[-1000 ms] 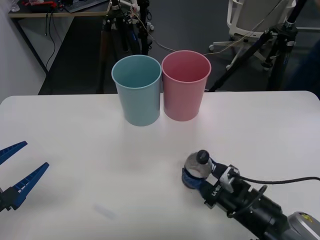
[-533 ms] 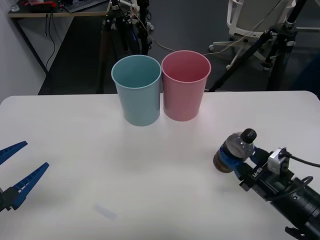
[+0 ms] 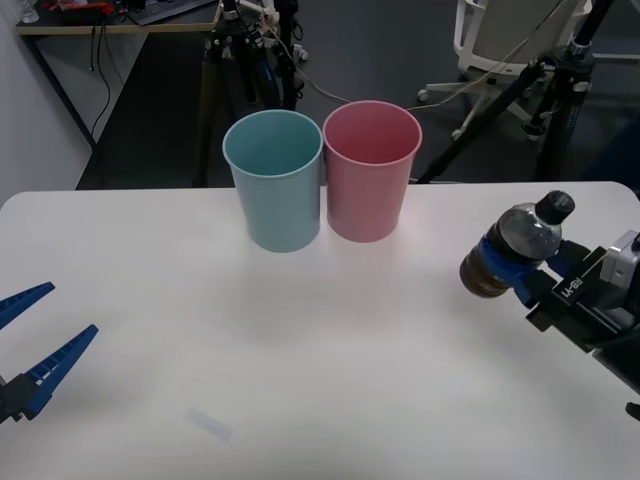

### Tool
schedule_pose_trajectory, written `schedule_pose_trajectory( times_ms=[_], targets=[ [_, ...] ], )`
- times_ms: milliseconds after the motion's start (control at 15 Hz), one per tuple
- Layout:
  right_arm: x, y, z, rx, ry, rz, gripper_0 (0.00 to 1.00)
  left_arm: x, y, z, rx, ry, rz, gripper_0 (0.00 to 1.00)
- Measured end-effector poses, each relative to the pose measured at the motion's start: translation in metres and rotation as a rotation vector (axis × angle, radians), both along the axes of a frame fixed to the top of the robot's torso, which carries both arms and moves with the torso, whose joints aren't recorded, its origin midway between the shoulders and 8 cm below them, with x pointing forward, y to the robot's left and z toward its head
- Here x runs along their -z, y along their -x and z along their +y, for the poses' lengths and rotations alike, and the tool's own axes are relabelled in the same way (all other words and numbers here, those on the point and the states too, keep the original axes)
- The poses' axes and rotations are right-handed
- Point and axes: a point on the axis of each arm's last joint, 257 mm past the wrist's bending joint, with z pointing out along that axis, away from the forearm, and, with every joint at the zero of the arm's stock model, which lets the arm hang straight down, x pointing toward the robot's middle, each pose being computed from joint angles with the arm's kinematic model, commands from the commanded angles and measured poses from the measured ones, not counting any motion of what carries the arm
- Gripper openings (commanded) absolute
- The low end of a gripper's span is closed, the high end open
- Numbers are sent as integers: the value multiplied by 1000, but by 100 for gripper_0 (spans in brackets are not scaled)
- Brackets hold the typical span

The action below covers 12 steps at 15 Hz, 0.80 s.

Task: Grasp the object on the table and drop it into the matching bin: aluminum can to the light blue bin, PET bottle to the pink bin.

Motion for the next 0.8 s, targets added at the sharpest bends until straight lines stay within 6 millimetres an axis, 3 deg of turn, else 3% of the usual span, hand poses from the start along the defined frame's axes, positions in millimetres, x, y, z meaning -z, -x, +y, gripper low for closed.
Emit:
schedule_pose_trajectory(
  times_ms=[533, 800],
  targets=[
    [-88, -20, 3, -31, -36, -9, 0, 0, 0, 0, 0, 0, 0, 100],
    [-128, -45, 15, -24, -11, -61, 0, 0, 0, 0, 0, 0, 0, 100]
  ],
)
